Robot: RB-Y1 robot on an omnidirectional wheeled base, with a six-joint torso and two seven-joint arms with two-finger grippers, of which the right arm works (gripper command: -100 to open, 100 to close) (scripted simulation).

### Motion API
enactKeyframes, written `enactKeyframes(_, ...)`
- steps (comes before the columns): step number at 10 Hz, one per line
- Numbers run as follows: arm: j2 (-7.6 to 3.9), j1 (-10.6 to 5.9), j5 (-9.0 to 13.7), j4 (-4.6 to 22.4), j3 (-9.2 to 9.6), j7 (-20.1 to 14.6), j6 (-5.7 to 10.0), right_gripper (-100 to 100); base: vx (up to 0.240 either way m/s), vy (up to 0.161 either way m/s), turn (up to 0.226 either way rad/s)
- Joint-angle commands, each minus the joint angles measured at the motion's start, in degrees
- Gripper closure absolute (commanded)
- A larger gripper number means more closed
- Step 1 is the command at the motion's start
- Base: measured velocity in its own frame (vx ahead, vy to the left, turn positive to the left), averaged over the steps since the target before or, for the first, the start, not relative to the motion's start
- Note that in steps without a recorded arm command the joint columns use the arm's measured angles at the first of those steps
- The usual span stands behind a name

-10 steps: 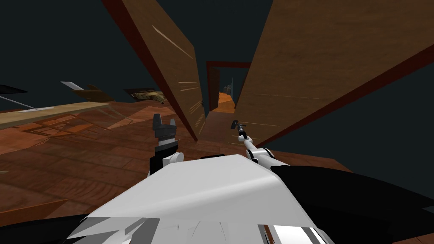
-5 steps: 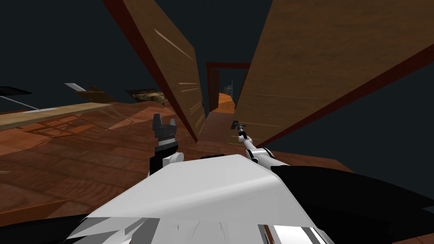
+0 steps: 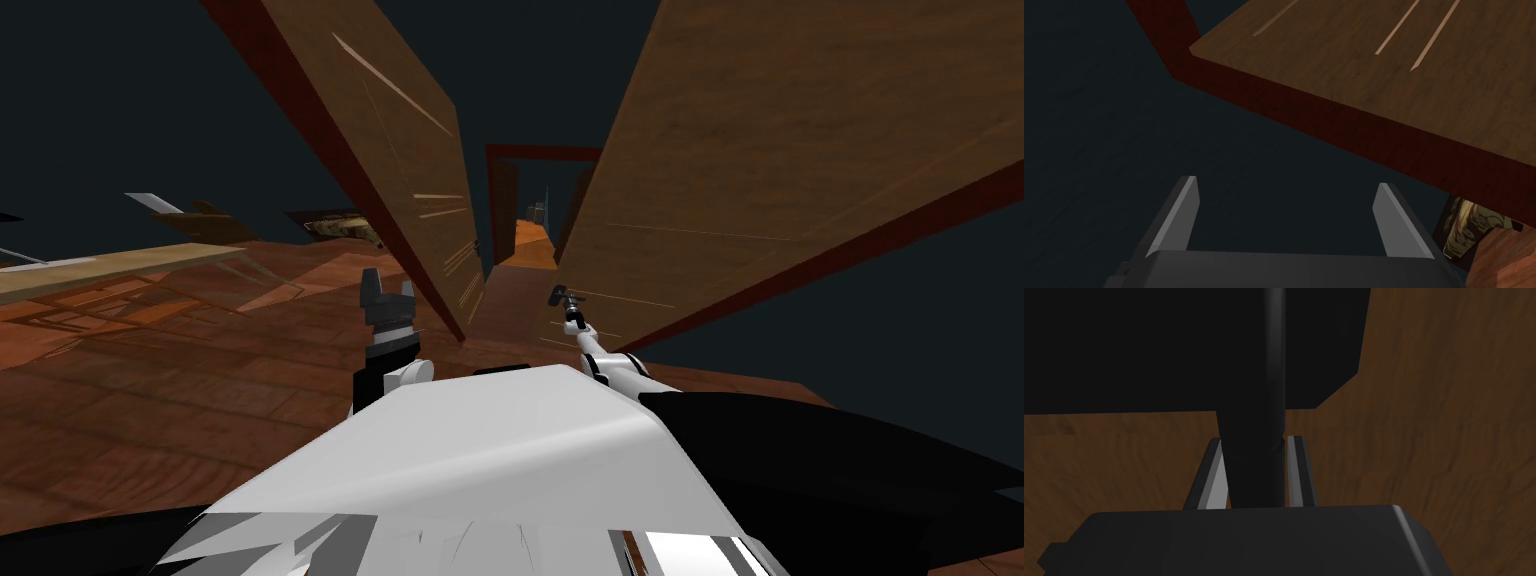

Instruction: Push the door open

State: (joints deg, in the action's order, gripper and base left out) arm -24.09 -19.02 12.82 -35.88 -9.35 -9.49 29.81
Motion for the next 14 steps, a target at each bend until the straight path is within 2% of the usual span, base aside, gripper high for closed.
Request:
enactKeyframes(1,-0.7,-0.91,0.11,1.18,-1.65,0.52,0.31,100,0.211,0.019,-0.027)
enactKeyframes(3,-0.69,-0.88,0.13,1.24,-2.14,0.77,0.28,100,0.106,0.002,-0.01)
enactKeyframes(5,-0.63,-0.75,0.24,1.58,-4.69,2.04,0.1,100,0.17,0.013,-0.021)
enactKeyframes(8,-0.57,-0.63,0.34,1.86,-6.84,3.11,-0.05,100,0.168,0.017,-0.035)
enactKeyframes(12,-0.48,-0.42,0.52,2.36,-10.68,5.02,-0.32,100,0.161,0.012,-0.019)
enactKeyframes(14,-0.48,-0.42,0.52,2.36,-10.68,5.02,-0.32,100,0.073,0.005,-0.017)
